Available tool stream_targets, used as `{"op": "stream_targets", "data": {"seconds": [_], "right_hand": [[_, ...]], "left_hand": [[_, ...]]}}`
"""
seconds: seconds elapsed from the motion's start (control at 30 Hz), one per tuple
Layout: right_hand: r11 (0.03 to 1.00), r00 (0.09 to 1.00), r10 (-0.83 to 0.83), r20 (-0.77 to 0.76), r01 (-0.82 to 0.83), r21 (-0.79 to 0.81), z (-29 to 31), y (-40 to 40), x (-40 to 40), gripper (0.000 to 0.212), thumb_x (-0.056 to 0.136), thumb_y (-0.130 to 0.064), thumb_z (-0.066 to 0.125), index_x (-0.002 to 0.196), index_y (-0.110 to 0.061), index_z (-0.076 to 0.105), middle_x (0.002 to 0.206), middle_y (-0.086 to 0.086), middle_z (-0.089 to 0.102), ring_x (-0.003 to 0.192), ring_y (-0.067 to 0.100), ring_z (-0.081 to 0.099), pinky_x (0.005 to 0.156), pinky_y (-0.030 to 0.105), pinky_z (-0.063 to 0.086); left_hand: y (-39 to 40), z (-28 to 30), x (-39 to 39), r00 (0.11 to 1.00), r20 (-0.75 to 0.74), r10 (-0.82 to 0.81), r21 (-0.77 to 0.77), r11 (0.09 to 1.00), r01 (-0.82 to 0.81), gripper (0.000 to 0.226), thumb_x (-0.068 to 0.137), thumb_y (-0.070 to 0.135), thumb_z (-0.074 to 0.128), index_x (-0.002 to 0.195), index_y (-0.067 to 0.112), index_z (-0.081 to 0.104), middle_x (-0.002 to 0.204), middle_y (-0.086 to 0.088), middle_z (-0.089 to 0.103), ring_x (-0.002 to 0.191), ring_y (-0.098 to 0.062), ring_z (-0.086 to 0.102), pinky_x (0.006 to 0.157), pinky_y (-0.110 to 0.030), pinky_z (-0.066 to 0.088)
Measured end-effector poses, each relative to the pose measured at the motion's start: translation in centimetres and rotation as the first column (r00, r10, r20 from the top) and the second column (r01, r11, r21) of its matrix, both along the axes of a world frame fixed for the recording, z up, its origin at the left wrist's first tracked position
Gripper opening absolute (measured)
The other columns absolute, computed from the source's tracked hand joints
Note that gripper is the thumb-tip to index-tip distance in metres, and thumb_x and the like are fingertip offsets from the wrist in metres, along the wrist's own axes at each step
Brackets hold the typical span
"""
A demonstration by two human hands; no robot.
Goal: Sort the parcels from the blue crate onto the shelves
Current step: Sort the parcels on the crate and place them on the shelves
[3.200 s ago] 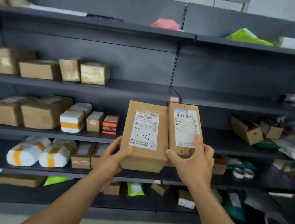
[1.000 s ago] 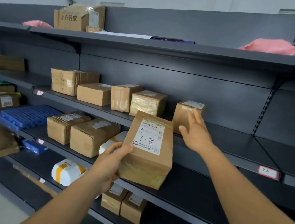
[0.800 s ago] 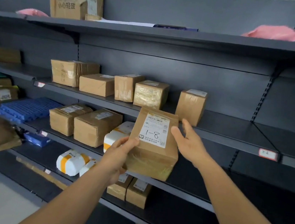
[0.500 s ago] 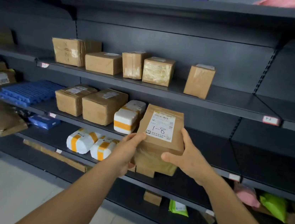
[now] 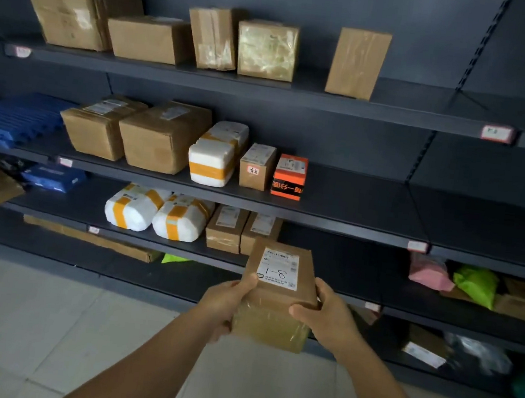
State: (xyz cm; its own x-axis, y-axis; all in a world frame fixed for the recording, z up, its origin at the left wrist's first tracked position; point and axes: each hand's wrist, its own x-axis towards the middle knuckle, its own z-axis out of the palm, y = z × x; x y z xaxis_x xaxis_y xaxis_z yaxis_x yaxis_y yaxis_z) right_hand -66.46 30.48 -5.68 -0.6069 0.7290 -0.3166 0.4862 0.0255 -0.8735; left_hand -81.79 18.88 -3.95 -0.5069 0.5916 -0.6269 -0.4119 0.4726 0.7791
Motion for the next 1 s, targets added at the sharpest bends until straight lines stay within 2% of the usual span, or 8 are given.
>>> {"op": "stream_targets", "data": {"seconds": [0.17, 0.37, 0.5, 0.57, 0.7, 0.8, 0.87, 1.0], "right_hand": [[0.997, 0.998, -0.045, 0.032, 0.047, -0.059, -5.2, 4.2, -0.3, 0.057, 0.079, -0.010, 0.072, 0.129, -0.029, 0.052, 0.099, -0.018, 0.065, 0.092, 0.000, 0.061, 0.074, 0.016, 0.047], [0.996, 0.994, -0.062, 0.088, 0.067, -0.053, -11.1, 10.9, -2.5, 0.061, 0.080, -0.013, 0.071, 0.131, -0.036, 0.046, 0.106, -0.016, 0.063, 0.099, 0.009, 0.059, 0.083, 0.024, 0.046], [0.996, 0.993, -0.061, 0.099, 0.067, -0.058, -15.3, 16.0, -4.2, 0.056, 0.082, -0.012, 0.070, 0.130, -0.029, 0.047, 0.106, -0.015, 0.065, 0.100, 0.010, 0.062, 0.085, 0.027, 0.049], [0.997, 0.993, -0.044, 0.112, 0.050, -0.057, -17.3, 18.5, -5.0, 0.061, 0.083, -0.014, 0.070, 0.136, -0.029, 0.045, 0.111, -0.012, 0.065, 0.105, 0.012, 0.062, 0.090, 0.032, 0.050], [1.000, 0.987, -0.017, 0.159, 0.015, 0.011, -21.2, 23.4, -6.6, 0.073, 0.085, -0.021, 0.070, 0.147, -0.028, 0.032, 0.120, -0.009, 0.063, 0.110, 0.015, 0.059, 0.095, 0.037, 0.049], [0.994, 0.975, 0.029, 0.220, -0.050, 0.092, -23.6, 26.3, -8.2, 0.075, 0.088, -0.026, 0.066, 0.151, -0.027, 0.024, 0.122, -0.006, 0.063, 0.109, 0.016, 0.060, 0.086, 0.032, 0.051], [0.988, 0.967, 0.039, 0.251, -0.076, 0.137, -25.3, 27.8, -9.1, 0.075, 0.090, -0.028, 0.064, 0.152, -0.026, 0.022, 0.135, 0.000, 0.056, 0.118, 0.020, 0.057, 0.092, 0.033, 0.051], [0.968, 0.964, 0.060, 0.259, -0.119, 0.221, -27.7, 29.5, -10.9, 0.065, 0.093, -0.023, 0.061, 0.150, -0.023, 0.029, 0.155, 0.000, 0.031, 0.129, 0.022, 0.048, 0.100, 0.032, 0.045]], "left_hand": [[4.7, -4.9, 0.0, 1.000, 0.018, 0.014, -0.058, 0.998, -0.013, 0.029, 0.089, 0.046, 0.061, 0.104, 0.021, 0.063, 0.100, -0.006, 0.070, 0.090, -0.024, 0.067, 0.071, -0.034, 0.053], [12.1, -11.4, -1.5, 0.999, -0.052, 0.009, -0.065, 0.998, -0.012, 0.017, 0.095, 0.039, 0.056, 0.102, 0.026, 0.065, 0.101, -0.005, 0.071, 0.094, -0.026, 0.067, 0.088, -0.045, 0.054], [17.1, -15.0, -2.9, 0.995, -0.100, 0.000, -0.048, 0.999, -0.005, 0.007, 0.094, 0.033, 0.059, 0.089, 0.031, 0.063, 0.092, 0.004, 0.067, 0.085, -0.015, 0.060, 0.080, -0.035, 0.047], [19.7, -16.9, -3.7, 0.992, -0.128, -0.006, -0.053, 0.999, -0.001, 0.003, 0.092, 0.030, 0.062, 0.093, 0.031, 0.064, 0.088, 0.008, 0.065, 0.080, -0.009, 0.057, 0.075, -0.030, 0.043], [24.4, -20.6, -5.3, 0.966, -0.254, -0.045, -0.020, 0.999, 0.042, 0.019, 0.088, 0.020, 0.066, 0.105, 0.028, 0.063, 0.093, 0.011, 0.067, 0.086, -0.010, 0.061, 0.071, -0.023, 0.047], [27.4, -23.4, -6.7, 0.897, -0.427, -0.117, -0.042, 0.993, 0.110, 0.036, 0.088, 0.012, 0.065, 0.115, 0.033, 0.055, 0.103, 0.015, 0.062, 0.095, -0.007, 0.059, 0.071, -0.014, 0.048], [29.5, -25.3, -7.8, 0.796, -0.553, -0.246, -0.120, 0.969, 0.216, 0.039, 0.089, 0.015, 0.061, 0.122, 0.034, 0.055, 0.116, 0.009, 0.061, 0.098, -0.008, 0.059, 0.071, -0.016, 0.052], [32.2, -27.9, -9.6, 0.596, -0.662, -0.455, -0.330, 0.891, 0.313, 0.039, 0.093, 0.022, 0.057, 0.132, 0.025, 0.055, 0.139, -0.003, 0.042, 0.117, -0.020, 0.052, 0.100, -0.033, 0.047]]}}
